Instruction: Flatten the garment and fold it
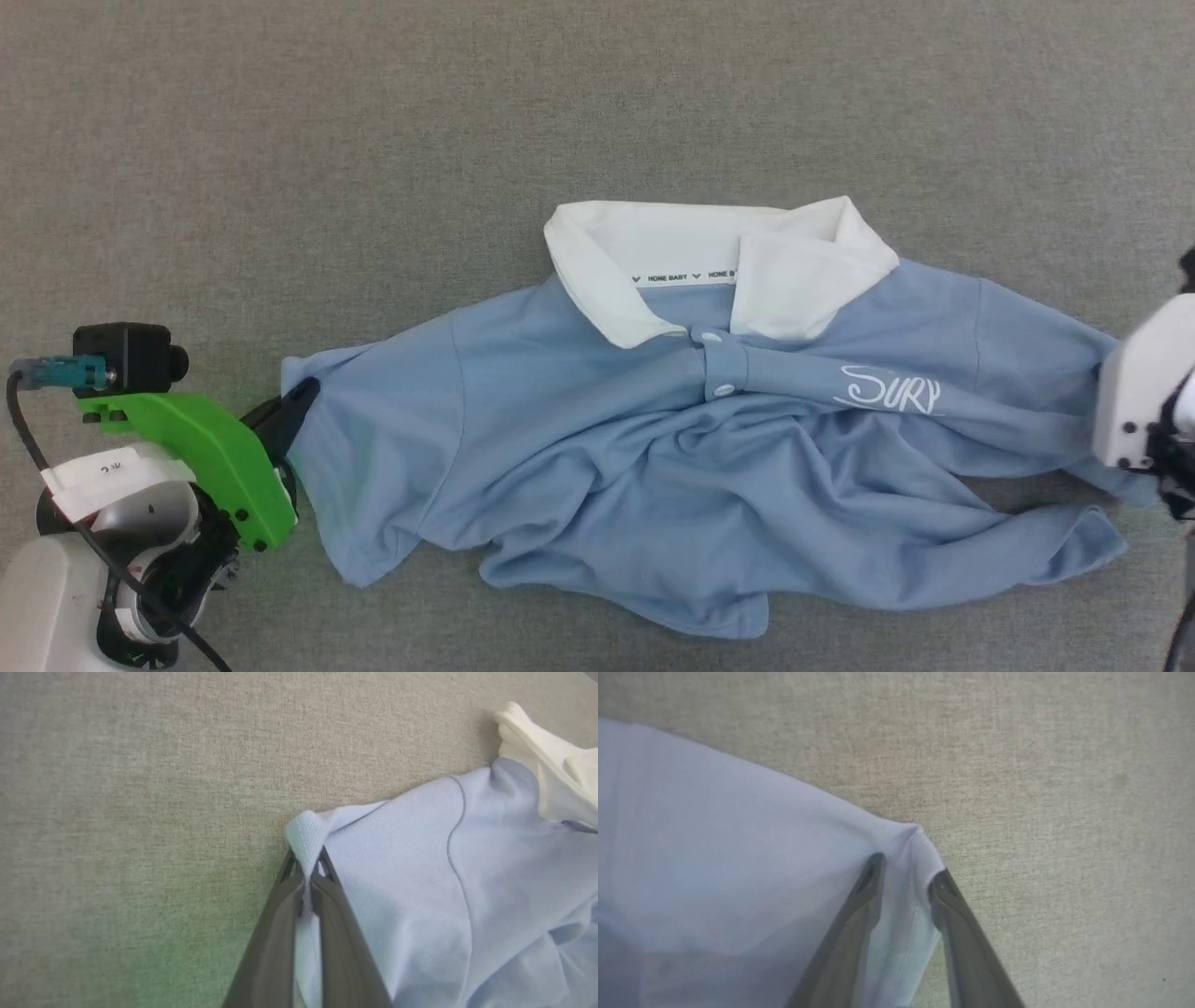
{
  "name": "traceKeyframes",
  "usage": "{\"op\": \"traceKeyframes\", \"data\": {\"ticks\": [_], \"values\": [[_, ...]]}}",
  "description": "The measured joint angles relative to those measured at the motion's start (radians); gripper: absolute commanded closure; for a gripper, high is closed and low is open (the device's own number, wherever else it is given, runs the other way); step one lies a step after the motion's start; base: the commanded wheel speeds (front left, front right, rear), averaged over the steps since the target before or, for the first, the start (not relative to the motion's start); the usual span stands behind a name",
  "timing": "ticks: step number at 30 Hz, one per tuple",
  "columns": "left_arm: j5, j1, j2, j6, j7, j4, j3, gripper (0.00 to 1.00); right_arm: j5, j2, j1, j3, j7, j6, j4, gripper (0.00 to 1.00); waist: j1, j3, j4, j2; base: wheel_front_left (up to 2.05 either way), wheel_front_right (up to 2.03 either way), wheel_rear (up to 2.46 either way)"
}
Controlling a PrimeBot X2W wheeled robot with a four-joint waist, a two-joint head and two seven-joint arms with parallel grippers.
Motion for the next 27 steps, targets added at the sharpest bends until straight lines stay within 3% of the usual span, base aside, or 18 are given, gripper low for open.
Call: {"op": "traceKeyframes", "data": {"ticks": [10,17,27], "values": [[-0.008,-0.029,-0.025,-0.012,-0.072,0.015,0.012,1.00,0.069,-0.018,-0.029,0.033,-0.171,0.002,-0.075,1.00,0.0000,-0.073,-0.009,0.0000,0.00,0.00,0.00],[0.007,-0.163,-0.047,-0.006,-0.138,0.043,0.029,1.00,0.153,-0.057,-0.127,0.073,-0.269,0.003,-0.140,1.00,-0.0001,-0.174,-0.020,0.0000,0.00,0.00,0.00],[0.065,-0.355,-0.070,0.007,-0.274,0.081,0.058,1.00,0.257,-0.063,-0.276,0.052,-0.353,0.003,-0.178,1.00,-0.0001,-0.320,-0.028,0.0000,0.00,0.00,0.00]]}}
